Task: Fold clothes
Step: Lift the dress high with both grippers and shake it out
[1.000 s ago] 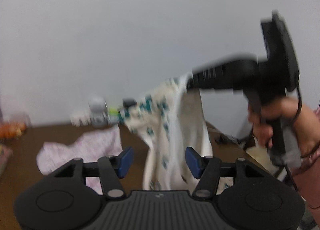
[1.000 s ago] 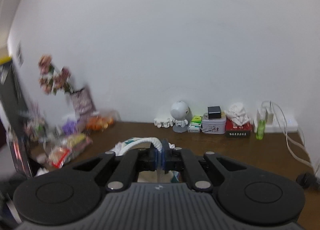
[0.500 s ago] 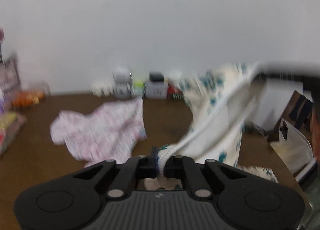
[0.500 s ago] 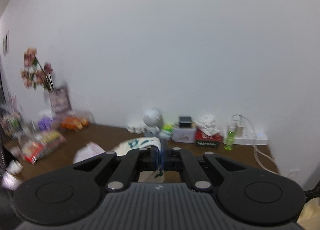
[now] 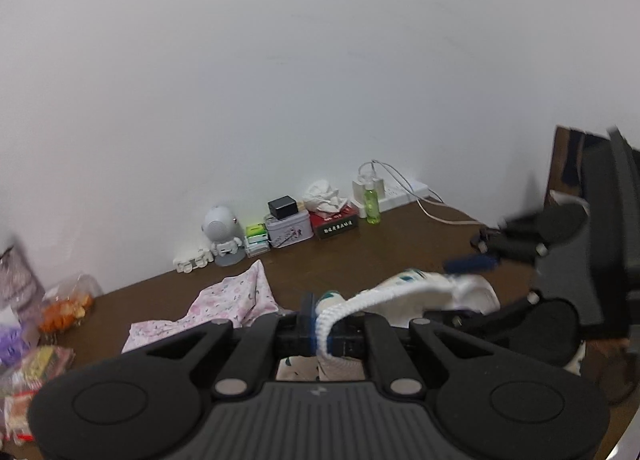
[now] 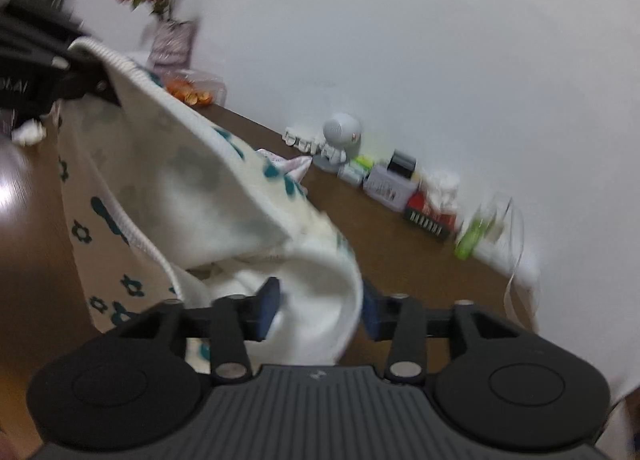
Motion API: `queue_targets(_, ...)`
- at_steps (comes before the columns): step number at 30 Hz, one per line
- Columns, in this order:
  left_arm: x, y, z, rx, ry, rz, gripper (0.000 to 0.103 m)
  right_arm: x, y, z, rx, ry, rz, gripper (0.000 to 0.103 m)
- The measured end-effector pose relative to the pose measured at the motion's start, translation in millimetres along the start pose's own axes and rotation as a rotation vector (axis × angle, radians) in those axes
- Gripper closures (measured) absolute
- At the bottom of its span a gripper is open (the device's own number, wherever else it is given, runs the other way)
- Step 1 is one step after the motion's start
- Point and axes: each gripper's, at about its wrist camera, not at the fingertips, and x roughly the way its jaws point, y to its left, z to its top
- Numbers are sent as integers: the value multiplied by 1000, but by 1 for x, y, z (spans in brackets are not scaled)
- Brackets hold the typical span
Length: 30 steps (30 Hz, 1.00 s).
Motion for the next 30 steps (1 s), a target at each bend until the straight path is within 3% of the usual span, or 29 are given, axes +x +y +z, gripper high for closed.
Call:
queue_targets(3,-2,-7,-2,33,-3,10,100,3,9,6,-101,-5,-59,54)
queue_targets(5,-4,-9,-3,40,-8,21,100,7,12,11,-146,10,-67,58)
queue_targets(6,-4,-8,-4,42,-8,26,100,10,11,12,-143,37,-52,69)
queue_targets(7,-3,-7,-4,43,-7,34,100,13,10,13,-130,63,-40,89)
queue_targets(10,1,-3,-6,47,10,63,99,17,1,14,-43,102,-21,103)
queue_targets(14,19,0,-7,59,74,99,94,-3,-25,31,160,24,-37,103)
queue_targets(17,33,6,-2,7,121,99,89,-30,-53,59,309,-66,-47,103)
queue_targets(20,40,14,11,-52,148,77,83,-53,-75,86,376,-118,-73,103)
queue_targets(23,36,16,27,-97,132,53,88,-67,-91,106,398,-147,-94,103)
queue_targets(26,27,15,47,-91,82,85,101,-76,-97,118,389,-158,-151,103)
queue_targets(30,6,21,86,-93,-19,156,101,-90,-108,127,362,-157,-258,103)
